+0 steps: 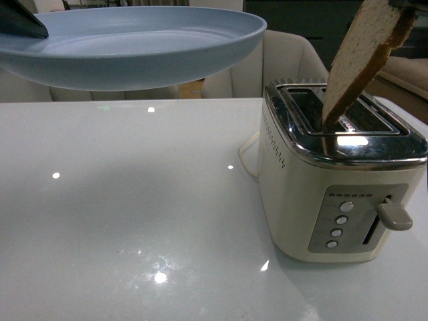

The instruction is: Left arm holds plate, right arm toasts bread

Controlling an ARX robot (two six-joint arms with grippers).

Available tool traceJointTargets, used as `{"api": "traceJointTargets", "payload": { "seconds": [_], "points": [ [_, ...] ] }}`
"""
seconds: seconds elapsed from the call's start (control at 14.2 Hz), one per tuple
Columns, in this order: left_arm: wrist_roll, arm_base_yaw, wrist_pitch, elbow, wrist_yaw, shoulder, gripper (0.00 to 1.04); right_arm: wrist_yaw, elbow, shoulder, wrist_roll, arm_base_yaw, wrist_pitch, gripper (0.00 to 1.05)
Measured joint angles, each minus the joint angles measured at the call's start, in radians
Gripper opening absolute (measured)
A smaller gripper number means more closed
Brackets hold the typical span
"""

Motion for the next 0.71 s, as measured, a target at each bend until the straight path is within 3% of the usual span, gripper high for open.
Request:
{"api": "traceJointTargets", "payload": {
  "seconds": [0.28, 0.71],
  "points": [
    [0.0, 0.0, 0.0, 0.0, 0.0, 0.0, 0.03, -0.009, -0.006, 0.008, 0.0, 0.0, -0.01, 0.03],
    [0.0, 0.0, 0.0, 0.0, 0.0, 0.0, 0.03, -0.078, 0.117, 0.144, 0.039, -0.023, -0.175, 0.03]
  ]
}}
